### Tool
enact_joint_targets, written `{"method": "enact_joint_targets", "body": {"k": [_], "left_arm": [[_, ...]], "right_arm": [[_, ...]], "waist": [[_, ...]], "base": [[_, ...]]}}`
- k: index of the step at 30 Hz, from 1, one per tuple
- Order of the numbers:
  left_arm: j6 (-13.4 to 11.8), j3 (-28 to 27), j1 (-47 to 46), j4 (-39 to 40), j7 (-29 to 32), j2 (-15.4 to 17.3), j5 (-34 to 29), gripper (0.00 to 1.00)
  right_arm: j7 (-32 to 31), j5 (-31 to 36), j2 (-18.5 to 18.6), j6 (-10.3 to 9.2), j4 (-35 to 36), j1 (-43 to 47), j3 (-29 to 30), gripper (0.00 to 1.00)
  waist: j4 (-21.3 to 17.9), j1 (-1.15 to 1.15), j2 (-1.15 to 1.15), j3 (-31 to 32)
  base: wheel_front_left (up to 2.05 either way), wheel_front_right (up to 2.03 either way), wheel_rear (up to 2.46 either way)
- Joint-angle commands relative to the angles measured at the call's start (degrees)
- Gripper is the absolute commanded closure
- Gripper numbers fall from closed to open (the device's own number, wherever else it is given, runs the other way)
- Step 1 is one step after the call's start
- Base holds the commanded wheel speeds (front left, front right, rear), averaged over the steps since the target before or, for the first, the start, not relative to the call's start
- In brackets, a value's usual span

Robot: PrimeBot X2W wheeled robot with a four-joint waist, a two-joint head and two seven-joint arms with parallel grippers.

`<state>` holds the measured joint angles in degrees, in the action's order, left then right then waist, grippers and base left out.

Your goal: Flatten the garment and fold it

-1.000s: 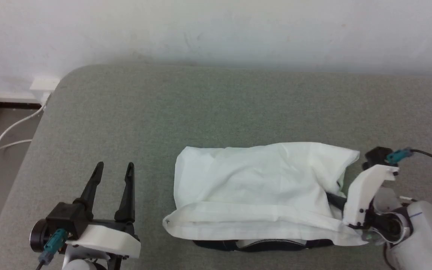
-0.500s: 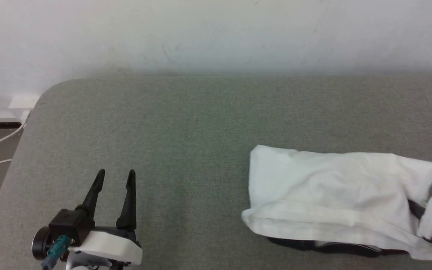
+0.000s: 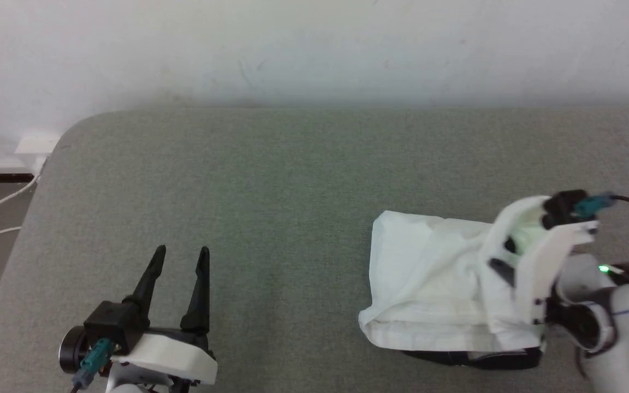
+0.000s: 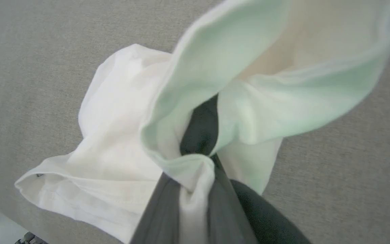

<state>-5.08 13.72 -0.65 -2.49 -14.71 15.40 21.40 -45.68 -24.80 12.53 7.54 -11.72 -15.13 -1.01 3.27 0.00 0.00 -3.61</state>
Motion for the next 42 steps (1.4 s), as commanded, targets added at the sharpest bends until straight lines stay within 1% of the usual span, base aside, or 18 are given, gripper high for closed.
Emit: {"method": "enact_joint_targets", "body": {"k": [1,5,8,9,10,11,12,13,16,19,24,26,29,31,34,37,40,42], "left_arm": [[0.3,0.1,-1.1,-0.2,0.0,-0.2,0.3,0.00],[0.4,0.4,-1.6,-0.6,-0.1,-0.5,0.4,0.00],[0.6,0.6,-1.9,-1.0,-0.1,-0.8,0.5,0.00],[0.6,0.7,-2.1,-1.2,-0.1,-1.0,0.5,0.00],[0.7,0.8,-2.2,-1.3,-0.1,-1.1,0.5,0.00],[0.9,0.9,-2.3,-1.5,-0.1,-1.2,0.5,0.00],[0.9,0.9,-2.5,-1.7,-0.2,-1.3,0.5,0.00],[1.0,0.9,-2.5,-1.9,-0.2,-1.4,0.5,0.00],[1.1,0.8,-2.5,-2.2,-0.2,-1.7,0.5,0.00],[1.1,0.5,-2.3,-2.5,-0.2,-1.8,0.5,0.00],[1.1,0.0,-2.0,-2.8,-0.3,-1.9,0.3,0.00],[1.1,-0.3,-1.8,-3.0,-0.3,-1.9,0.3,0.00],[1.0,-0.6,-1.5,-3.0,-0.3,-1.9,0.3,0.00],[0.8,-1.0,-1.2,-2.9,-0.3,-2.0,0.4,0.00],[0.1,-1.9,-0.7,-2.6,-0.3,-2.2,0.5,0.00],[-0.7,-2.8,-0.2,-2.0,-0.3,-2.3,0.4,0.00],[-1.2,-3.4,0.1,-1.5,-0.3,-2.5,0.2,0.00],[-1.4,-3.8,0.2,-1.2,-0.3,-2.6,0.0,0.00]], "right_arm": [[-0.4,-0.2,-0.9,-0.05,0.4,-1.2,-1.8,1.00],[-0.9,-1.6,-4.5,-0.05,-0.6,-2.8,-7.7,1.00],[0.8,-2.4,-6.2,-0.05,-3.4,-3.9,-10.3,1.00],[1.3,-2.4,-6.6,-0.05,-4.8,-4.1,-10.7,0.96],[2.1,-1.7,-6.7,-0.05,-6.1,-4.4,-11.2,0.82],[3.1,-0.9,-6.7,-0.05,-7.3,-4.6,-11.7,0.25],[4.1,-0.7,-7.0,-0.05,-8.4,-4.7,-12.1,0.25],[5.1,-1.0,-7.3,-0.05,-9.2,-4.7,-12.8,0.00],[8.9,-0.9,-7.2,-0.05,-9.8,-4.8,-15.0,0.00],[13.1,-0.6,-6.5,-0.05,-7.8,-4.5,-16.8,0.00],[19.3,1.9,-3.5,-0.05,-0.8,-2.8,-19.8,0.00],[22.6,3.3,-2.6,-0.05,2.5,-1.5,-19.4,0.00],[29.0,7.3,-2.2,-0.05,7.1,1.3,-15.3,0.00],[33.5,9.3,-3.3,-0.05,9.7,3.7,-11.4,0.00],[38.2,10.9,-4.9,-0.05,12.4,7.6,-5.6,0.00],[40.3,11.1,-5.7,-0.05,14.0,11.0,0.1,0.00],[39.6,10.1,-6.2,-0.05,14.3,13.3,6.5,0.00],[38.4,8.2,-6.2,-0.05,14.2,14.0,10.7,0.00]], "waist": [[0.7,0.00,0.00,0.0],[1.8,0.00,0.00,-0.2],[2.9,0.00,0.00,-0.5],[3.2,0.00,0.00,-0.5],[3.5,0.00,0.00,-0.6],[3.9,0.00,0.00,-0.7],[4.1,0.00,0.00,-0.8],[4.3,0.00,0.00,-0.8],[4.4,0.00,0.00,-0.9],[4.1,0.00,0.00,-0.8],[2.6,0.00,0.00,-0.2],[2.0,0.00,0.00,0.2],[1.3,0.00,0.00,0.7],[0.9,0.00,0.00,1.0],[0.2,0.00,0.00,1.3],[-0.4,0.00,0.00,1.3],[-0.7,0.00,0.00,1.2],[-0.9,0.00,0.00,0.9]], "base": [[0.00,0.00,0.00],[0.00,0.00,0.00],[0.00,0.00,0.00],[0.00,0.00,0.00],[0.00,0.00,0.00],[0.00,0.00,0.00],[0.00,0.00,0.00],[0.00,0.00,0.00],[0.00,0.00,0.00],[0.00,0.00,0.00],[0.00,0.00,0.00],[0.00,0.00,0.00],[0.00,0.00,0.00],[0.00,0.00,0.00],[0.00,0.00,0.00],[0.00,0.00,0.00],[0.00,0.00,0.00],[0.00,0.00,0.00]]}}
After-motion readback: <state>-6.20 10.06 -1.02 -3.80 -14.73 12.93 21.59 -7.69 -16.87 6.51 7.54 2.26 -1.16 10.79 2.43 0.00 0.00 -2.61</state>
